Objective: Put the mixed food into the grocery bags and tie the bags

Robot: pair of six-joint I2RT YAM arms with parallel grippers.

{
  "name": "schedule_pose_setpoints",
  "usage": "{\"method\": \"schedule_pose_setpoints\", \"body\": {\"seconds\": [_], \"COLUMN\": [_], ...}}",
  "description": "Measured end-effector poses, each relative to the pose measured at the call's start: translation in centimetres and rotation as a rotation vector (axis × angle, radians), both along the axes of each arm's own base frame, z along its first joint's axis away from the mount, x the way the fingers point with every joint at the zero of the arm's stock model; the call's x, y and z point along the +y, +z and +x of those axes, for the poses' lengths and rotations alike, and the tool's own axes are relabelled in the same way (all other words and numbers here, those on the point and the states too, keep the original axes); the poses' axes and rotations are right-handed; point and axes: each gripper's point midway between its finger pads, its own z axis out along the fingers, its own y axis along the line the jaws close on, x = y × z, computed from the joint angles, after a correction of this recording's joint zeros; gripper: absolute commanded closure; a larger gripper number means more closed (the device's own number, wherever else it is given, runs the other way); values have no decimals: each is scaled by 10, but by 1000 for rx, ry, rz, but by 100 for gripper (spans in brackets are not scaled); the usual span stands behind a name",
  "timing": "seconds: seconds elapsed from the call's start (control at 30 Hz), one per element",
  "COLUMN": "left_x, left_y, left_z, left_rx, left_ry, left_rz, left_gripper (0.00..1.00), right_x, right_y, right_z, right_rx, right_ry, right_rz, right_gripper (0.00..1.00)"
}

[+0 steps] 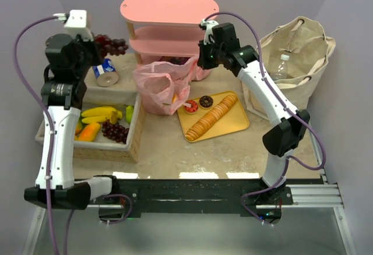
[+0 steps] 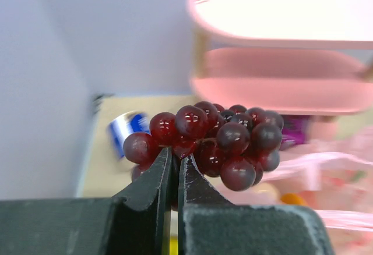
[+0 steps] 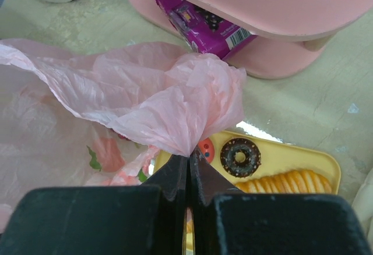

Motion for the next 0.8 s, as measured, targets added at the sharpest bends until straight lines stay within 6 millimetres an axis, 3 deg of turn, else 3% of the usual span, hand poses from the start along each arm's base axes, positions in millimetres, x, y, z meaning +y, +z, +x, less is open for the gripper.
{"method": "schedule_pose_setpoints", "body": {"seconds": [0.17,0.27,0.33,0.53,0.8], "left_x": [-108,-171,-201,-241,-253], "left_y": [18,21,19,-3,-67], "left_z": [27,29,28,29,24], "left_rx": [-49,-76,-92,-80,59], "left_ry": [-279,-436,-517,-634,-689], "left_rz": [-17,-52,-83,-143,-150], "left_gripper": [100,100,100,100,100], "right_x": [0,1,1,2,0], "right_y": [7,9,9,1,0], "right_z": [1,1,3,6,6], "right_rx": [-14,-19,-17,3,11], "right_ry": [0,0,0,-5,-10], "right_rz": [7,9,8,-8,-16], "right_gripper": [100,100,100,100,100]}}
